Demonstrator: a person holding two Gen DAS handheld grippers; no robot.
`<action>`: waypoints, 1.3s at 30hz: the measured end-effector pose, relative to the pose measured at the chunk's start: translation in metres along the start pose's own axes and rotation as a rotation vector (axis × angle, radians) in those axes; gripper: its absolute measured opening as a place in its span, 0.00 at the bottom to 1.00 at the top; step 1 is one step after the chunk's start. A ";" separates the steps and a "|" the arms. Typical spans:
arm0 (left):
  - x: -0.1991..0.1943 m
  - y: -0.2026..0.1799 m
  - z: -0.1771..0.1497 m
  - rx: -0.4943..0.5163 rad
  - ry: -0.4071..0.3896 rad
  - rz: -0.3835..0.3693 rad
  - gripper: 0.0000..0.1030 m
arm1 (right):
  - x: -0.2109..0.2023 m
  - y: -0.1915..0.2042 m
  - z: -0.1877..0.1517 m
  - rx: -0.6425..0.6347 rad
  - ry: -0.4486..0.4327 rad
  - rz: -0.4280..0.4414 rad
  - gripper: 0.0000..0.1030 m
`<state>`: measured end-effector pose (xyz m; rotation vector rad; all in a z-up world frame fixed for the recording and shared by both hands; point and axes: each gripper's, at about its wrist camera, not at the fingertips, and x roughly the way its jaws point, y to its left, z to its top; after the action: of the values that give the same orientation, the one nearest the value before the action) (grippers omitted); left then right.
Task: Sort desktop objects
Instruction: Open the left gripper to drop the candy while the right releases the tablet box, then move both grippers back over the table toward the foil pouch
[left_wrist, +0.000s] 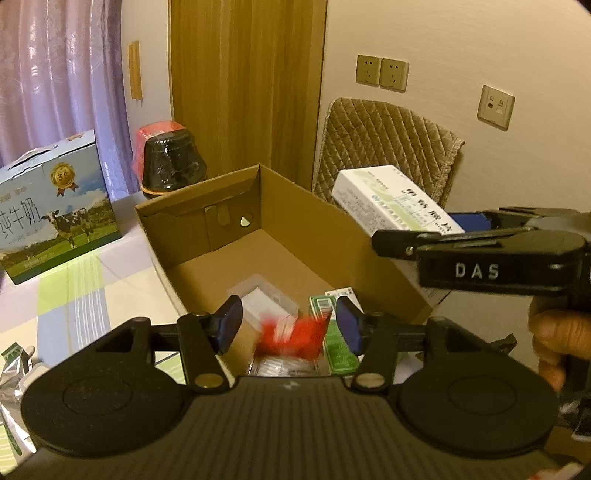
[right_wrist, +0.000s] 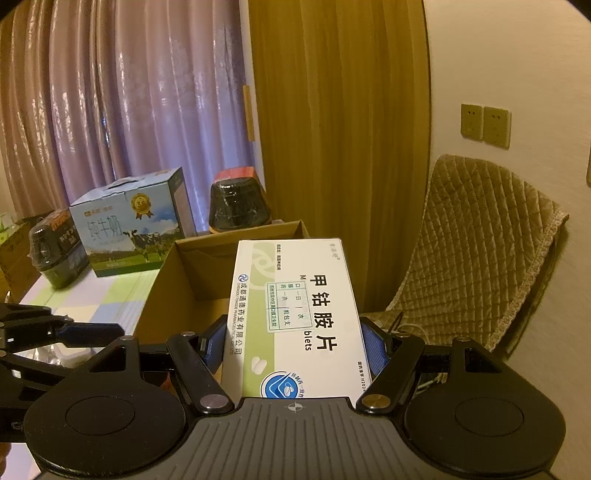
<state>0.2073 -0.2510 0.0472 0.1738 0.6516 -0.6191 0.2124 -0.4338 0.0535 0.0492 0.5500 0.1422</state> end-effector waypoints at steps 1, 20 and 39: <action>-0.002 0.002 -0.002 -0.003 -0.001 0.004 0.49 | 0.001 -0.001 0.000 0.000 0.001 -0.001 0.67; -0.051 0.044 -0.046 -0.135 0.009 0.080 0.49 | 0.017 0.019 0.000 0.050 0.036 0.075 0.67; -0.097 0.069 -0.083 -0.232 0.001 0.129 0.50 | -0.028 0.031 -0.037 0.162 0.057 0.105 0.84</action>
<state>0.1446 -0.1207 0.0383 -0.0002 0.7019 -0.4162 0.1659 -0.4072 0.0389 0.2328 0.6152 0.2019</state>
